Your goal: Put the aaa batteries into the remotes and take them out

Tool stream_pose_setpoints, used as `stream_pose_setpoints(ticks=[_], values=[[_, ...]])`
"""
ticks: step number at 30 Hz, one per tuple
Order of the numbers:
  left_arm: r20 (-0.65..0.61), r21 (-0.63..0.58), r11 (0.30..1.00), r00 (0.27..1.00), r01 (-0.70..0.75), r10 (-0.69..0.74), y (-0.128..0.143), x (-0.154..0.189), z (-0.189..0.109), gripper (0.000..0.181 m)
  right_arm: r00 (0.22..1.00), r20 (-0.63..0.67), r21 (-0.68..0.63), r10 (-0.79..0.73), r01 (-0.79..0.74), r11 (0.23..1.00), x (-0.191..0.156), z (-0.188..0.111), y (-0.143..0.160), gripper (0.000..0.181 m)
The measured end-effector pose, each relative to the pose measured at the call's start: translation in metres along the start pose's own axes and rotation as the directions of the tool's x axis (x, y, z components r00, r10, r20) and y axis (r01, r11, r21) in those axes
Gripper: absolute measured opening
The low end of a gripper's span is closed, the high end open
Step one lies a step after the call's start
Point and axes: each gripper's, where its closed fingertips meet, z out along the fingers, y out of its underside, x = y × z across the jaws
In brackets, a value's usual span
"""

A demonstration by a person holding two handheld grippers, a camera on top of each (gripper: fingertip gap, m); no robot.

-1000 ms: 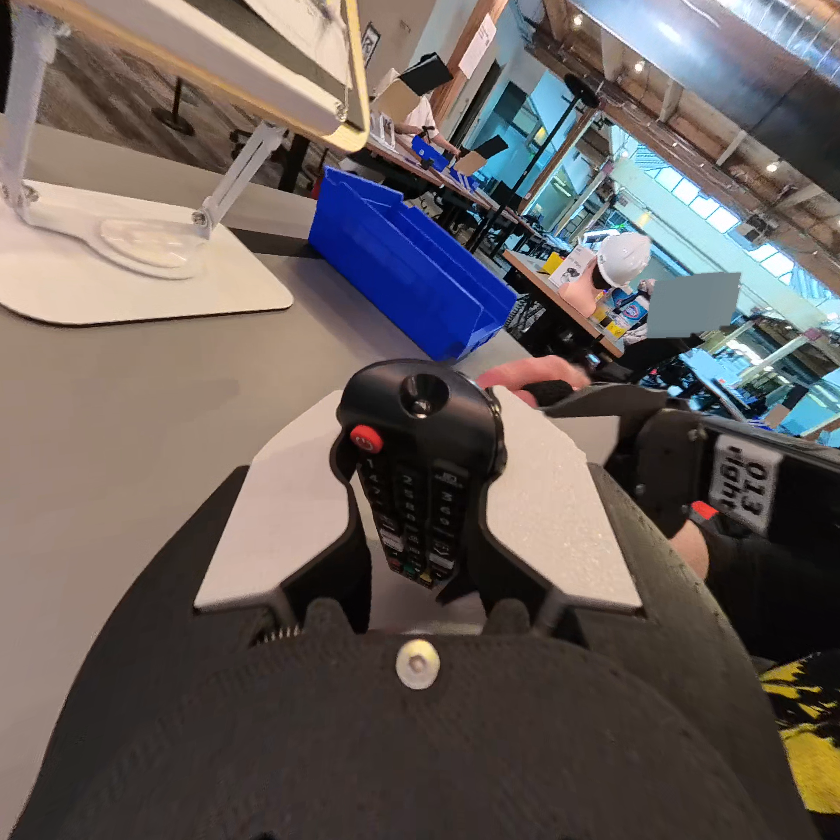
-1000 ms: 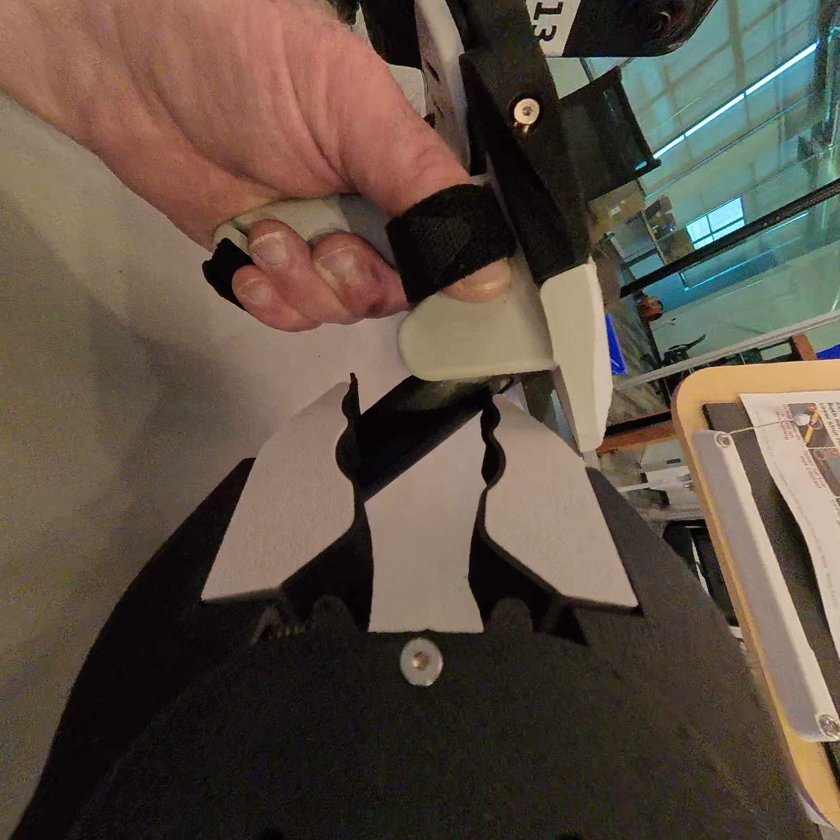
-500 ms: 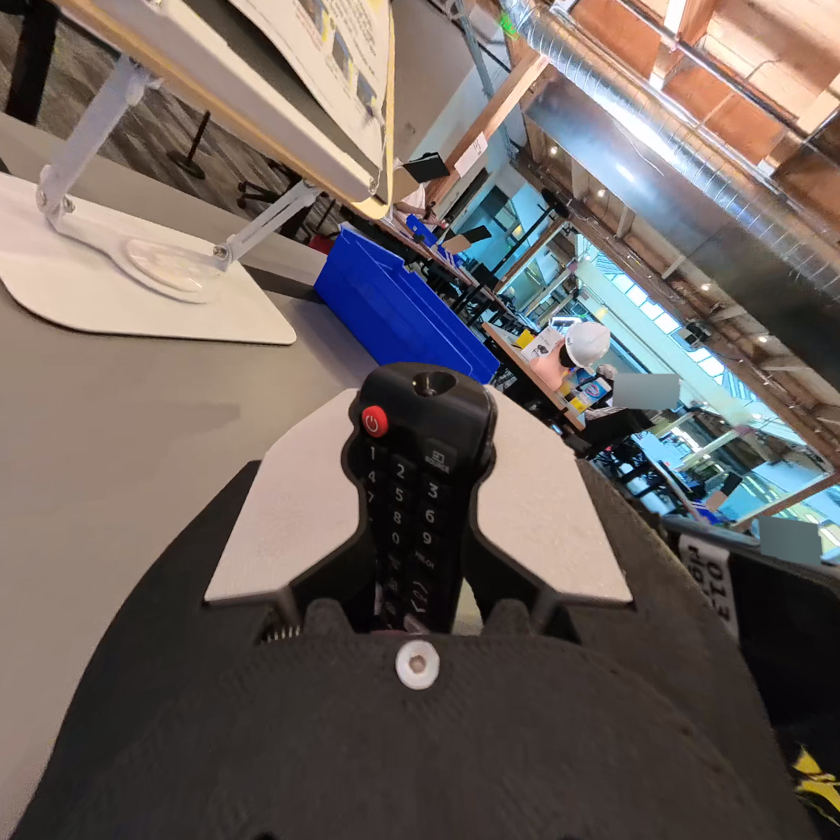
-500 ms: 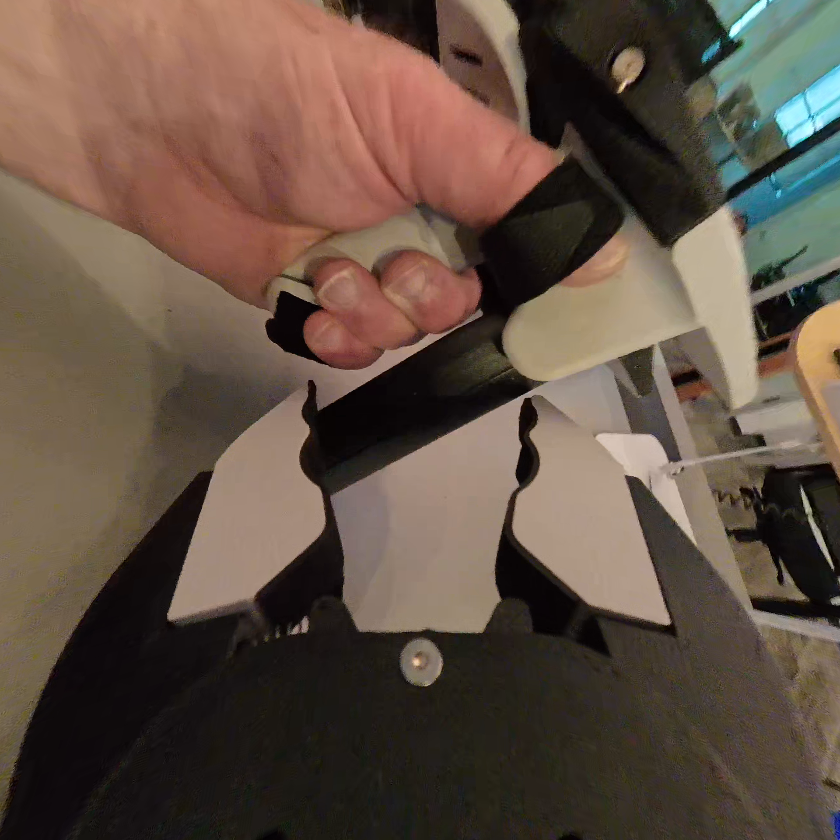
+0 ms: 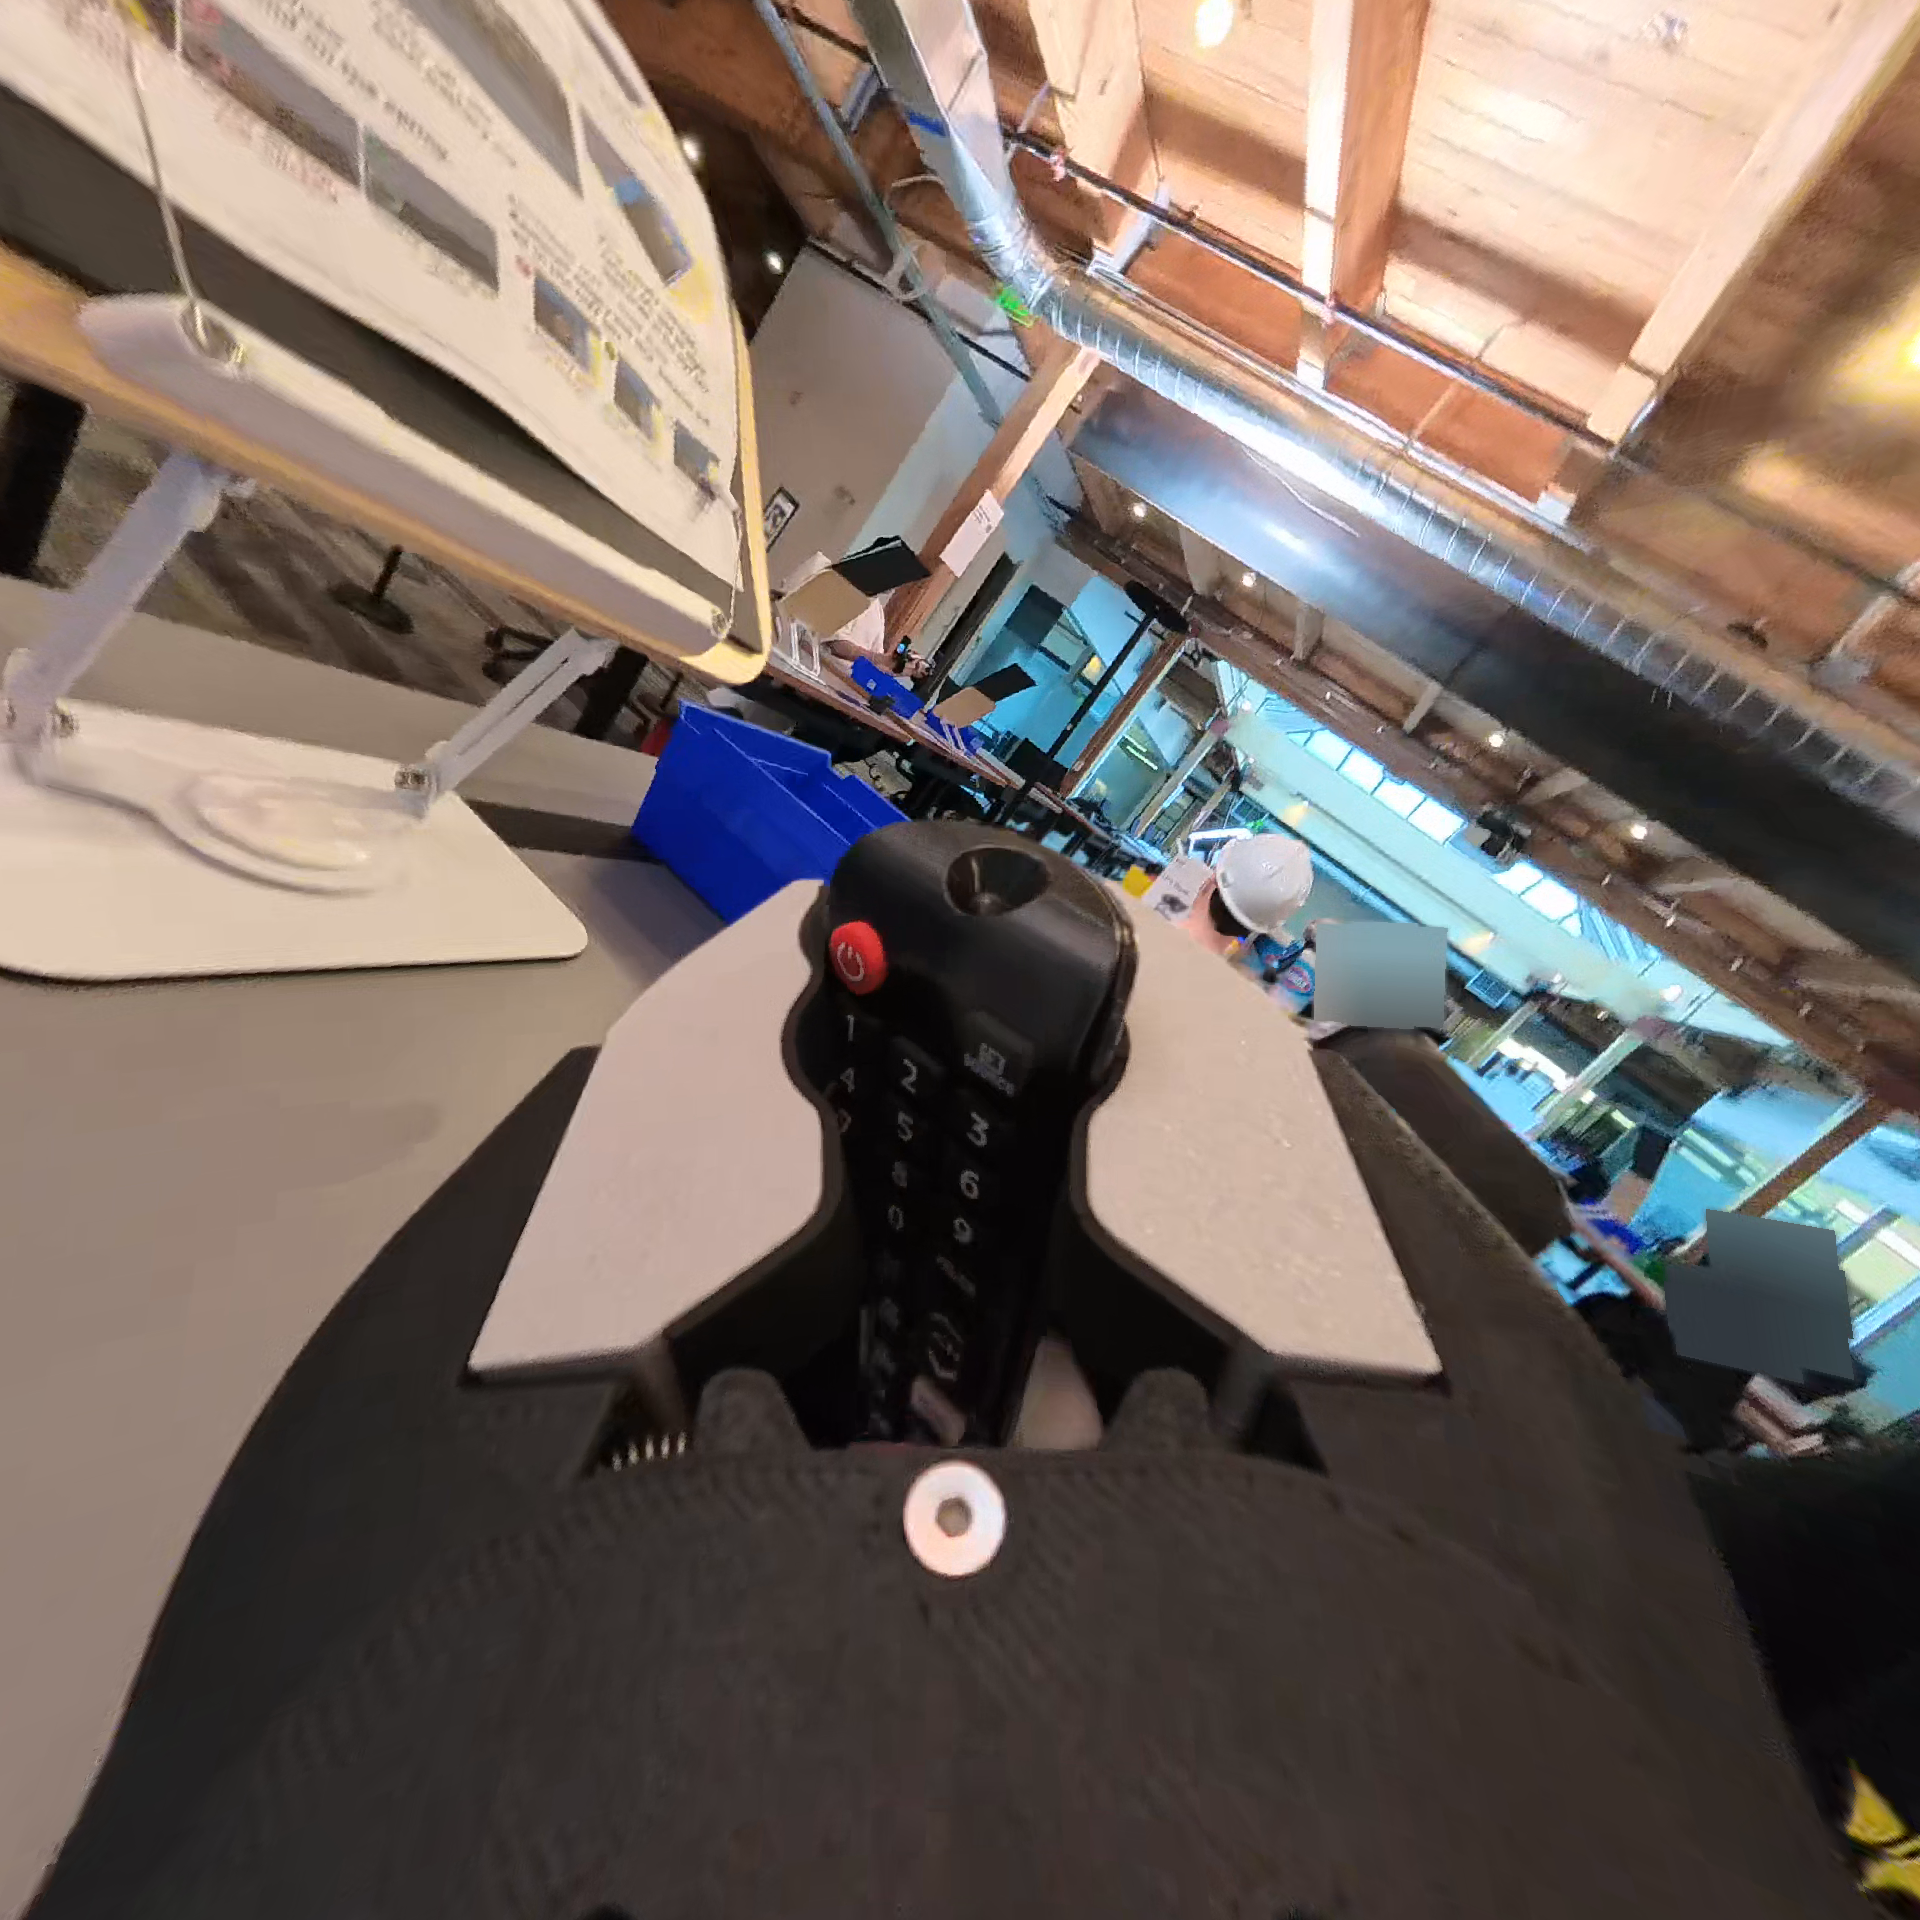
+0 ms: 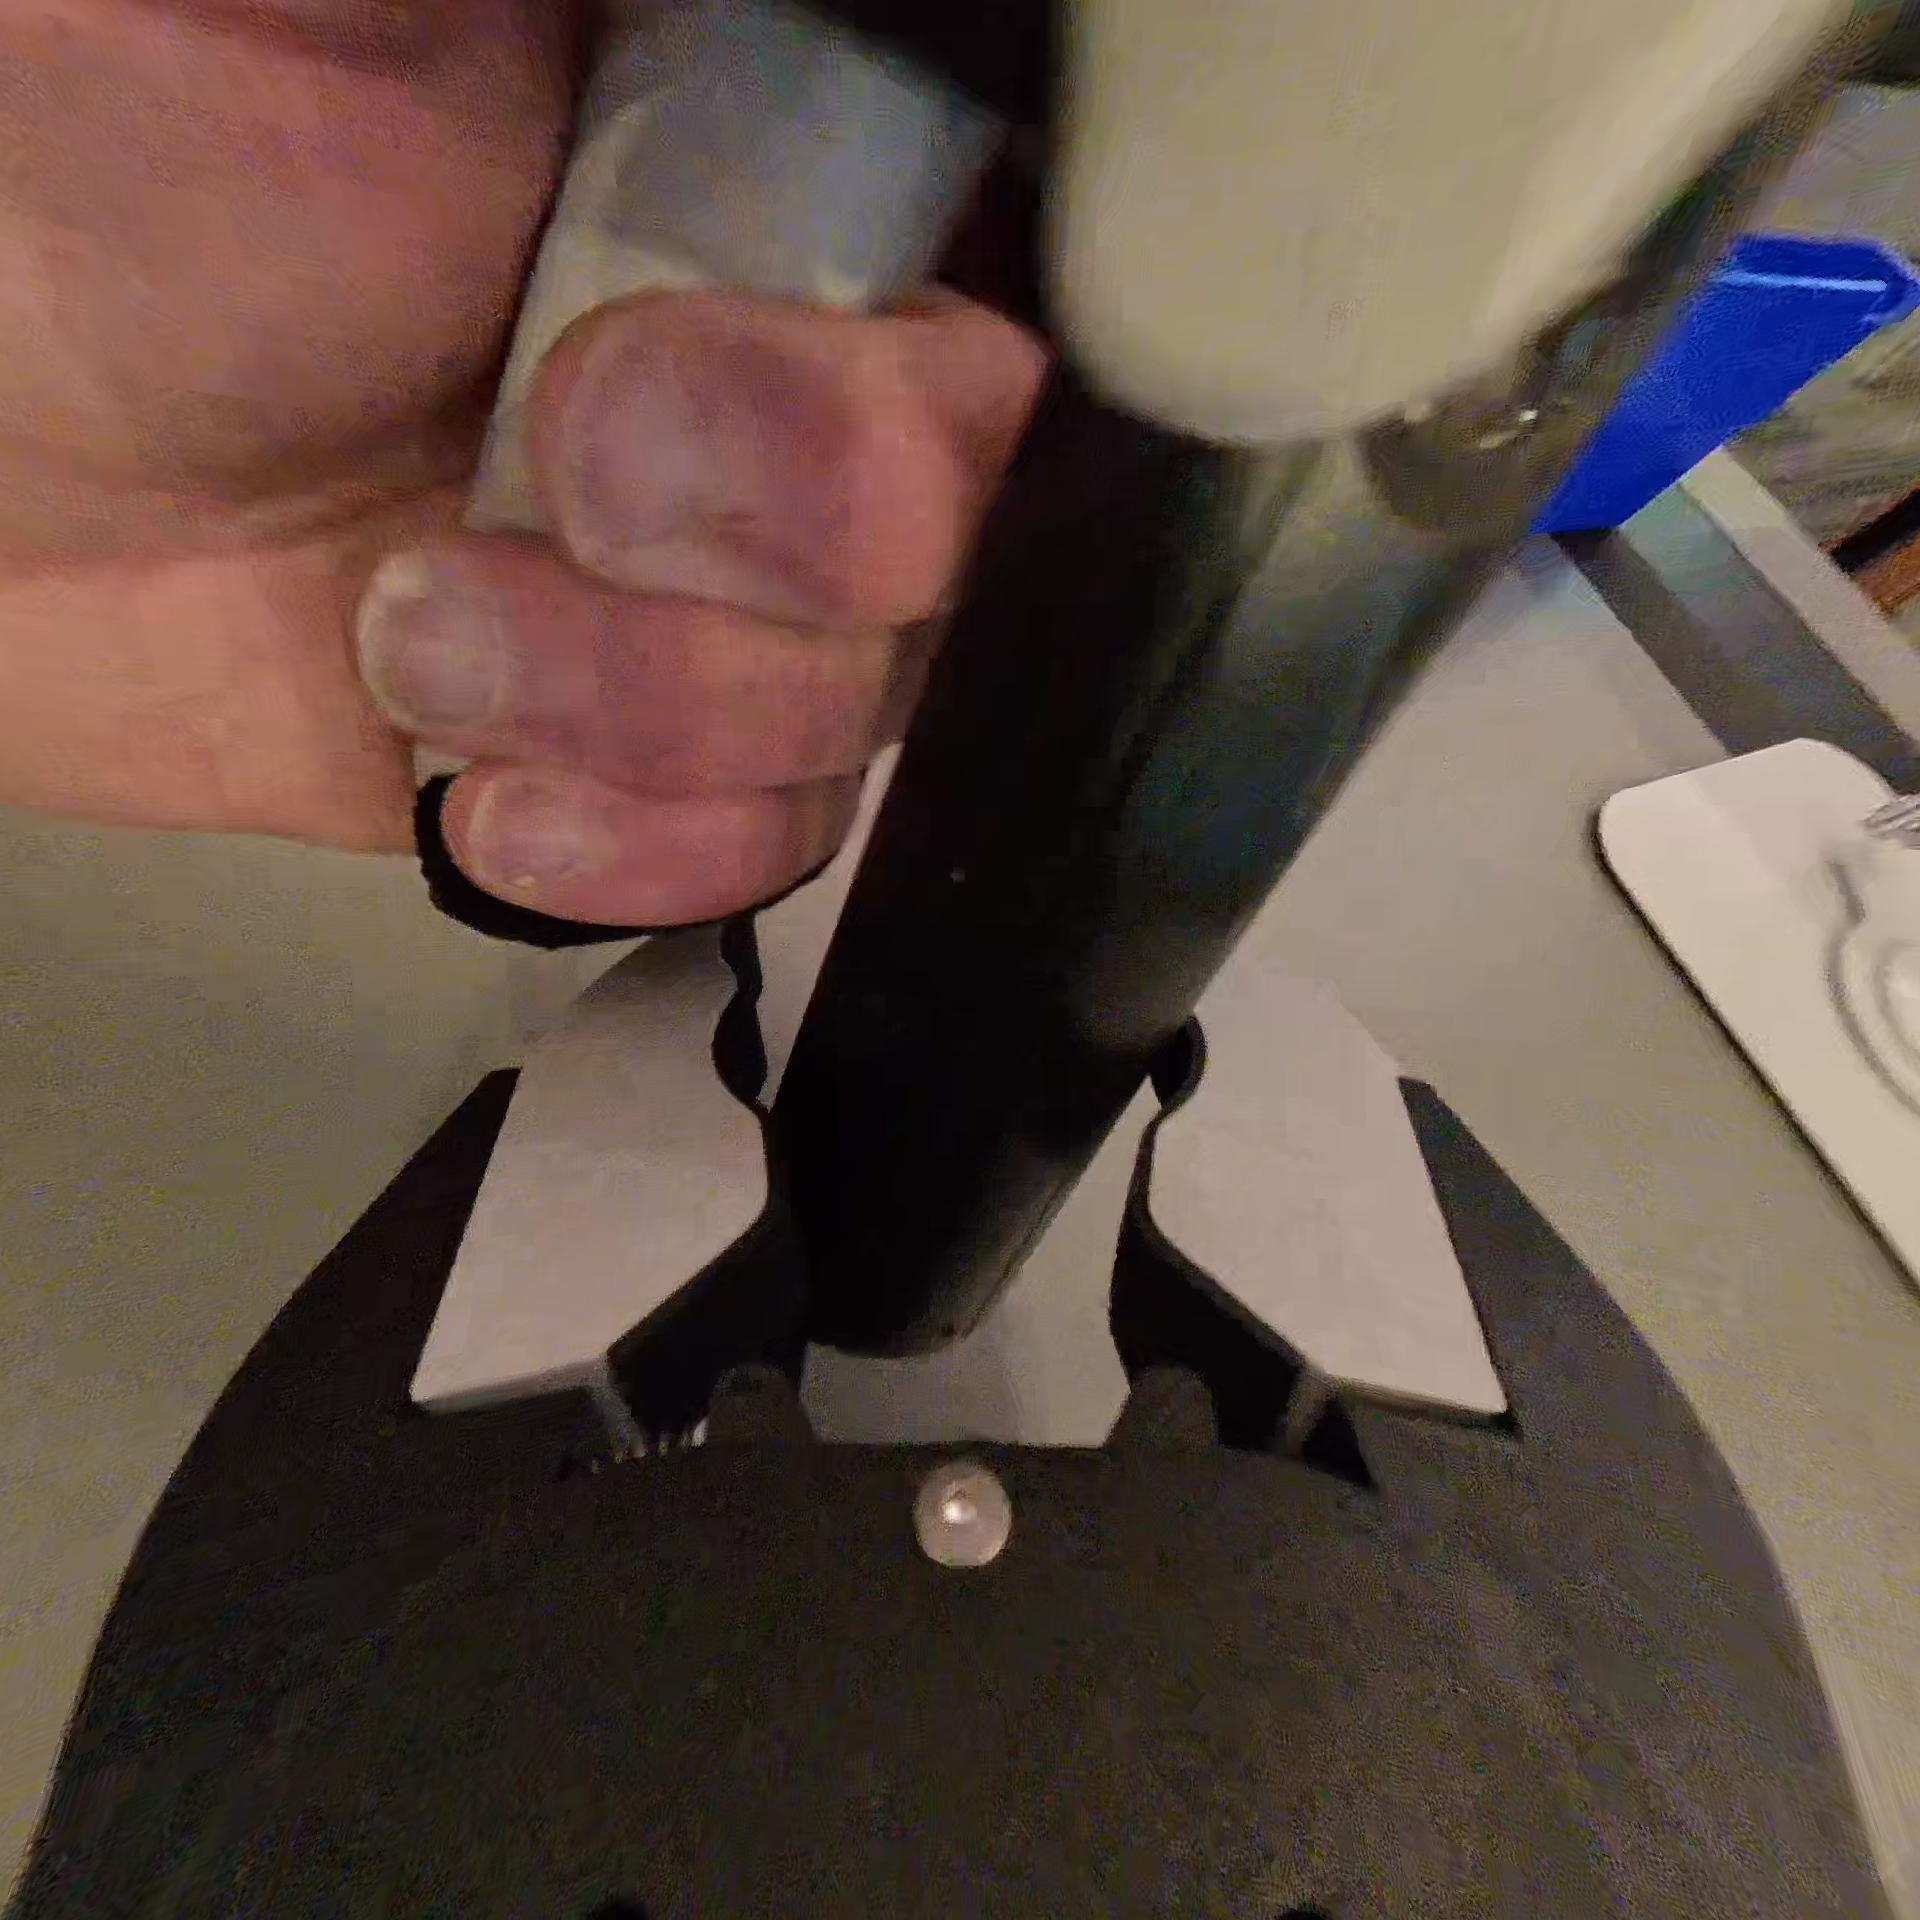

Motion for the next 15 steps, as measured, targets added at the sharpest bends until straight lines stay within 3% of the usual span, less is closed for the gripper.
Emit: stream_pose_setpoints(ticks=[5, 9, 11, 13, 15], values=[[-0.069, -0.028, 0.999, 0.997, -0.035, 0.033, 0.001, 0.008, 0.0, 0.045, 0.987, 0.151, 0.093, 0.057, -0.071, 0.993, 0.014, -0.019, -0.006, 0.059], [-0.156, -0.105, 0.977, 0.973, -0.185, 0.168, 0.007, 0.021, 0.0, 0.057, 0.952, 0.305, 0.103, 0.024, -0.058, 0.993, 0.012, -0.034, -0.004, 0.058], [-0.231, -0.167, 0.948, 0.945, -0.272, 0.231, 0.014, 0.033, 0.001, 0.073, 0.868, 0.496, 0.137, 0.009, -0.089, 0.987, -0.002, -0.046, -0.005, 0.058], [-0.304, -0.181, 0.925, 0.914, -0.333, 0.27, 0.019, 0.044, 0.0, 0.061, 0.751, 0.66, 0.159, 0.016, -0.161, 0.974, -0.012, -0.06, -0.006, 0.059], [-0.319, -0.205, 0.92, 0.911, -0.334, 0.26, 0.024, 0.044, 0.001, 0.055, 0.686, 0.728, 0.161, 0.011, -0.187, 0.969, -0.014, -0.068, -0.004, 0.059]])
